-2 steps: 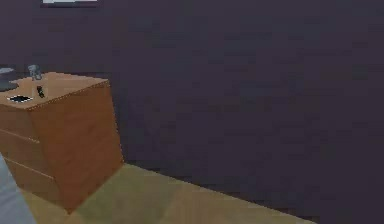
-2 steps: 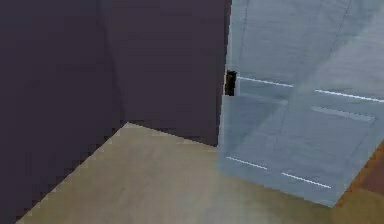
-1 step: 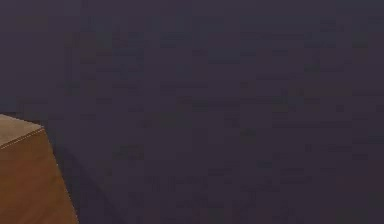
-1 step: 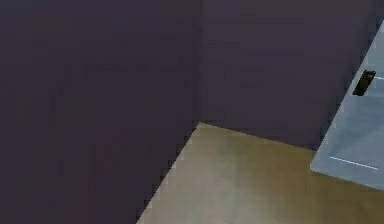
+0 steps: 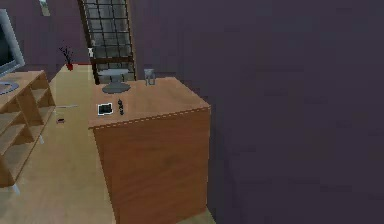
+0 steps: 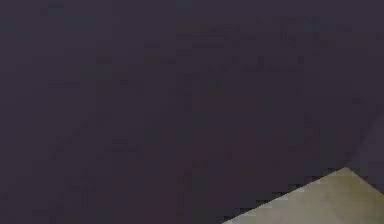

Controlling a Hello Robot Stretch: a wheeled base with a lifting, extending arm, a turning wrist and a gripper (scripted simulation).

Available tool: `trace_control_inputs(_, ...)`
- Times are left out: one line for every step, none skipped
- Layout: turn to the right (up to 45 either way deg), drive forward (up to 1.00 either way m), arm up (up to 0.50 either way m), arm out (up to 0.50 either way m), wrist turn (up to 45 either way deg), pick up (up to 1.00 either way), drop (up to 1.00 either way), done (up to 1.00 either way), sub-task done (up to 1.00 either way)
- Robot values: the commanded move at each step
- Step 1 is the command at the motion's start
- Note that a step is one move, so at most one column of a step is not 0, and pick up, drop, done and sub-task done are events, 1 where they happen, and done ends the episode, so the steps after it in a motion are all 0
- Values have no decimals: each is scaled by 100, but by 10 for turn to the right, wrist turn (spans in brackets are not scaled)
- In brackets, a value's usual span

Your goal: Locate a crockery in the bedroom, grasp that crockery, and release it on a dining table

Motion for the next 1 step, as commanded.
trace_control_inputs(-210,0,0,0,0,0,0,0,0)
